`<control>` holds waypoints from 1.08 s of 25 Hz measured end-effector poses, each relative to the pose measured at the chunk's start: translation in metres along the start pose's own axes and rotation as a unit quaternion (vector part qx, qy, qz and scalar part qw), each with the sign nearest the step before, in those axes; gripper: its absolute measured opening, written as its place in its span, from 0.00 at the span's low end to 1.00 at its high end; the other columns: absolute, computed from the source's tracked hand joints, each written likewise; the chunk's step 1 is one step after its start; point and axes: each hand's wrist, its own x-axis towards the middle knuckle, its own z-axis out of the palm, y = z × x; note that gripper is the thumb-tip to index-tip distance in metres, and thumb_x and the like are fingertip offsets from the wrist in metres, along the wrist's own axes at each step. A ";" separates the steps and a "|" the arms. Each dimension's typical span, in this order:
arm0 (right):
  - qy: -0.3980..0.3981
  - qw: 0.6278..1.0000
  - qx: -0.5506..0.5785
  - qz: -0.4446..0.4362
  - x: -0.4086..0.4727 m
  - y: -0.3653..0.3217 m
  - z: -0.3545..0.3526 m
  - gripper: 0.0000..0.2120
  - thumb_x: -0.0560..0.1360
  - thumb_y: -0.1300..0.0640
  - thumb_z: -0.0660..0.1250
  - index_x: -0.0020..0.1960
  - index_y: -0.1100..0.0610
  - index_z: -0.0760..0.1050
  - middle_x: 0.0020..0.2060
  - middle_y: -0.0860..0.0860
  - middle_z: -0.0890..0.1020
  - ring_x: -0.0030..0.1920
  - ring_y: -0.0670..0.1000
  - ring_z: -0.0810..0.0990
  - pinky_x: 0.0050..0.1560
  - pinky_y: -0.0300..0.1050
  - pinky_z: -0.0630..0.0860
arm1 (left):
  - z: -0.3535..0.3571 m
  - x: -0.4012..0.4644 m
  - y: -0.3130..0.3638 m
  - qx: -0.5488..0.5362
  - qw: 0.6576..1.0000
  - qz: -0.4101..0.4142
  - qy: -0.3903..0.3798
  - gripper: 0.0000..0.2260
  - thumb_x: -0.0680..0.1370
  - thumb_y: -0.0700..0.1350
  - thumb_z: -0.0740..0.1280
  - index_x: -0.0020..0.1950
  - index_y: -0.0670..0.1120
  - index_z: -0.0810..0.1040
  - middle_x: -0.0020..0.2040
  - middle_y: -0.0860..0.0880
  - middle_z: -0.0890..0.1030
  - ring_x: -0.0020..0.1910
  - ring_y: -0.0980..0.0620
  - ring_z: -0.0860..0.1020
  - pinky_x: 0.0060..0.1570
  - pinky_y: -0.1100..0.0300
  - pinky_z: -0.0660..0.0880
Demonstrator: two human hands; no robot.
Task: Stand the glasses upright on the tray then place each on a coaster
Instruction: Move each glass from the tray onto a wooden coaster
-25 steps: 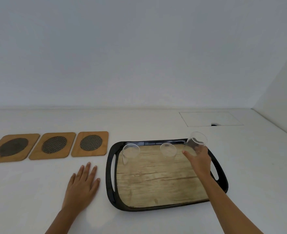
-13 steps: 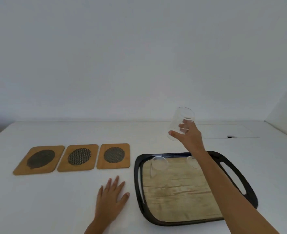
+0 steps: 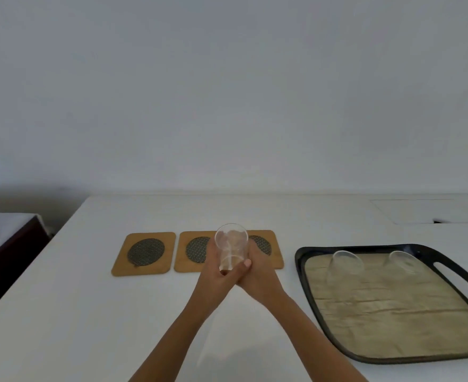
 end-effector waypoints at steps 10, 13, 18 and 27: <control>-0.099 0.988 -0.115 0.008 0.002 0.021 0.102 0.29 0.71 0.49 0.71 0.67 0.51 0.64 0.65 0.48 0.72 0.66 0.49 0.69 0.67 0.49 0.67 | -0.105 -0.007 -0.043 0.104 0.990 0.012 0.096 0.23 0.67 0.54 0.74 0.57 0.66 0.66 0.50 0.60 0.77 0.50 0.65 0.76 0.43 0.75 0.72; -0.062 0.963 -0.263 -0.005 -0.010 0.050 0.119 0.27 0.75 0.46 0.64 0.70 0.58 0.64 0.69 0.53 0.69 0.71 0.52 0.65 0.69 0.48 0.63 | -0.143 0.011 -0.049 0.112 0.986 -0.005 0.121 0.23 0.68 0.52 0.76 0.57 0.57 0.68 0.51 0.57 0.77 0.50 0.61 0.77 0.42 0.70 0.73; 0.029 0.942 -0.323 -0.084 -0.016 0.064 0.132 0.17 0.73 0.52 0.69 0.58 0.60 0.75 0.59 0.56 0.78 0.60 0.57 0.78 0.57 0.51 0.76 | -0.192 0.047 -0.059 0.109 0.980 -0.045 0.158 0.25 0.69 0.47 0.75 0.61 0.51 0.67 0.54 0.52 0.78 0.48 0.63 0.78 0.38 0.72 0.73; 0.047 0.928 -0.355 -0.107 -0.011 0.068 0.134 0.13 0.73 0.51 0.66 0.55 0.58 0.75 0.57 0.55 0.79 0.59 0.56 0.78 0.57 0.48 0.76 | -0.217 0.080 -0.091 0.134 0.968 -0.108 0.185 0.25 0.68 0.53 0.75 0.57 0.51 0.65 0.56 0.50 0.77 0.56 0.51 0.77 0.43 0.65 0.71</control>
